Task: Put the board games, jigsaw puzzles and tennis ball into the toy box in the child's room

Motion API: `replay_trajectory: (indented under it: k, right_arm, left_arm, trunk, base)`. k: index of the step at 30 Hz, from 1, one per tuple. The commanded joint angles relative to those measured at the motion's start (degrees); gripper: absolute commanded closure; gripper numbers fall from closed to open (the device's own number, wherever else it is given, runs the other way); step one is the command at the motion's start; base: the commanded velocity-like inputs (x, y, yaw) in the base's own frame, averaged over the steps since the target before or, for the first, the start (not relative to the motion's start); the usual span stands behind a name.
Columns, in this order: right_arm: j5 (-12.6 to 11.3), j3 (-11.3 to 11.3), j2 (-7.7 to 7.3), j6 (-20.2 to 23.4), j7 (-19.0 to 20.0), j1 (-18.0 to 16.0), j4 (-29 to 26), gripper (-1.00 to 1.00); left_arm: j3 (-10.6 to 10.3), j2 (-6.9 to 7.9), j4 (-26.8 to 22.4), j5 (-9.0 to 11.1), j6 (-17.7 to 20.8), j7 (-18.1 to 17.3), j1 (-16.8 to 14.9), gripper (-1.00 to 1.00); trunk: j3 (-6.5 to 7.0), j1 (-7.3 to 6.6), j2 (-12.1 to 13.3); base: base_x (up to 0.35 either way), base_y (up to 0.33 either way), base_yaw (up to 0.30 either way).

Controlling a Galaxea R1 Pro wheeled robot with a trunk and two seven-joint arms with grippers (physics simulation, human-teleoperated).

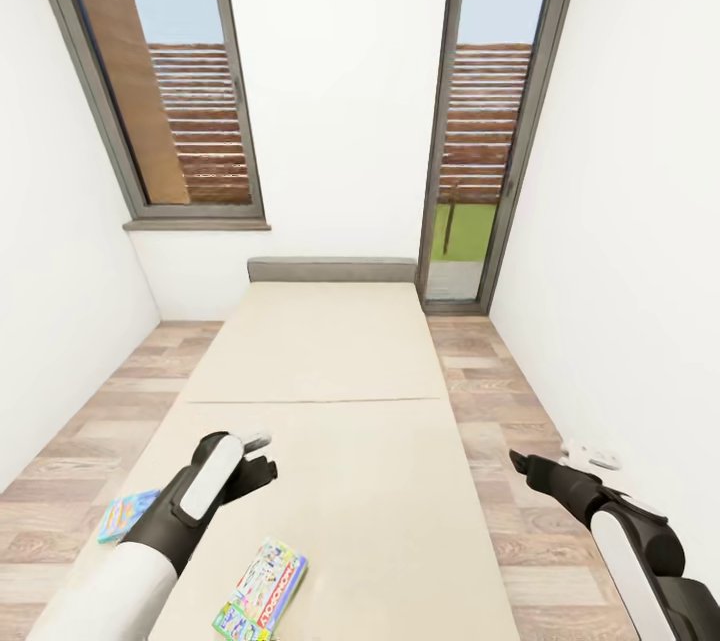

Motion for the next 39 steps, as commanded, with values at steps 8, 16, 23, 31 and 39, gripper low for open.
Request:
replay_trajectory:
  k: [8, 16, 23, 31, 39]
  right_arm:
    - [-1.57, -0.49, -0.77, 2.96, 2.52, -0.37, -0.09, -1.00]
    - [-6.05, -8.68, -1.06, 9.28, 30.22, -1.12, -0.09, -1.00]
    - [-6.53, -12.52, -1.06, 10.76, 41.26, -0.99, -0.09, -1.00]
    - [-6.54, -12.90, -1.09, 10.92, 42.47, -0.97, -0.09, -1.00]
    - [-6.54, -12.92, -1.10, 10.93, 42.55, -0.97, -0.09, -1.00]
  left_arm:
    - [-0.32, -0.06, 7.59, -1.52, -7.02, -2.63, -2.40, -1.00]
    - [-0.26, -1.48, 8.11, -12.41, -8.86, -10.42, -2.52, -1.00]
    - [-0.25, -2.11, 8.25, -14.57, -9.43, -12.06, -2.53, -1.00]
    - [-0.25, -2.12, 8.33, -14.77, -9.48, -12.46, -2.50, -1.00]
    - [-0.25, -2.13, 9.15, -14.85, -9.56, -12.51, -2.53, -1.00]
  trunk:
    - [-0.88, 0.03, -0.14]
    - [-1.64, 0.03, -0.14]
    - [-2.30, 0.03, -0.14]
    - [-3.05, 0.03, -0.14]
    - [-3.80, 0.03, -0.14]
  base:
    - [0.000, 0.000, 0.000]
    - [0.000, 0.000, 0.000]
    - [0.000, 0.000, 0.000]
    - [0.000, 0.000, 0.000]
    - [0.000, 0.000, 0.000]
